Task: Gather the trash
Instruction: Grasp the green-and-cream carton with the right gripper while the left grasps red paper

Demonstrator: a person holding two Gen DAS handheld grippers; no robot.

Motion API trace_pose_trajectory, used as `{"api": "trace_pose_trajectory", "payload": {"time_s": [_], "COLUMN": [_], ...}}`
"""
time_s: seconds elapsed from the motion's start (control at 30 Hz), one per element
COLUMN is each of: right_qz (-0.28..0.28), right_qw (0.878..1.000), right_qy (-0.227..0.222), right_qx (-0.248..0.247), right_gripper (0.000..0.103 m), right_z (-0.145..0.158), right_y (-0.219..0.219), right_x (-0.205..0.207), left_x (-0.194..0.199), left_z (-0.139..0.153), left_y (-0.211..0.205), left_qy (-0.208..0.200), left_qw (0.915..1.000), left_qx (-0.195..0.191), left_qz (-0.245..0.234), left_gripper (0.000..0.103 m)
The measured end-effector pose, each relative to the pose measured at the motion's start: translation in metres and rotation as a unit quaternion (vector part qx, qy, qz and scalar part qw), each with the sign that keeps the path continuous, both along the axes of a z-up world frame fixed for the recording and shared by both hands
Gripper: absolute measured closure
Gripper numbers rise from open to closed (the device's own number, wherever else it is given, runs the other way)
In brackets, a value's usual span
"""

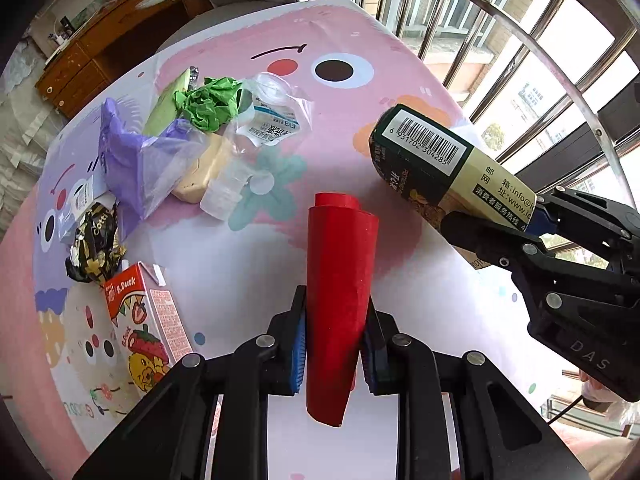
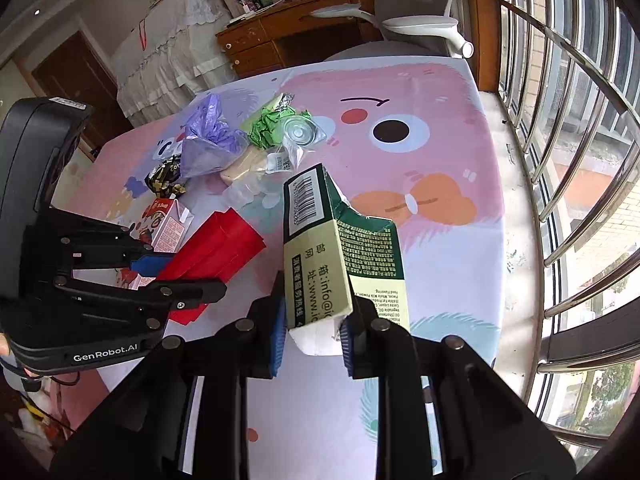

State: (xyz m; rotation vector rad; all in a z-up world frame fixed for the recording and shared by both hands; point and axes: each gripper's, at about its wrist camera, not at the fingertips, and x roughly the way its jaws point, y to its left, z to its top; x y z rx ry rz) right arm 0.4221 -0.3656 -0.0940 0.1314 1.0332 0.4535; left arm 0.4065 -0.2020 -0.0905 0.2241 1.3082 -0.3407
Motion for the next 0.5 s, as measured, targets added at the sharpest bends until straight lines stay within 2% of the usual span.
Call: {"api": "trace_pose_trajectory", "payload": {"time_s": [0.23,0.37,0.5], "right_qz": [0.008,0.026,0.039], "right_qw": [0.998,0.998,0.998], "right_qy": [0.04,0.044,0.042], "right_qx": [0.04,0.038,0.032], "right_gripper": [0.084,0.084,0.084], "right_z": [0.016,0.03,0.044], "right_y": [0.023,0.046,0.073], "right_x": [-0.038,-0.068,-0.103], "left_x": [-0.069,-0.119,-0.161], "left_z": [0.031,0.049,0.064], "left_y": [0.039,0.066,0.091], "left_qy": [-0.021,-0.024,-0.043], "left_qw": [0.9983,0.9951,0.993], "left_qx": [-0.035,-0.041,-0.04], "left_qz": [0.043,0.087,0.103], "left_gripper": [0.081,0.081,0.081]}}
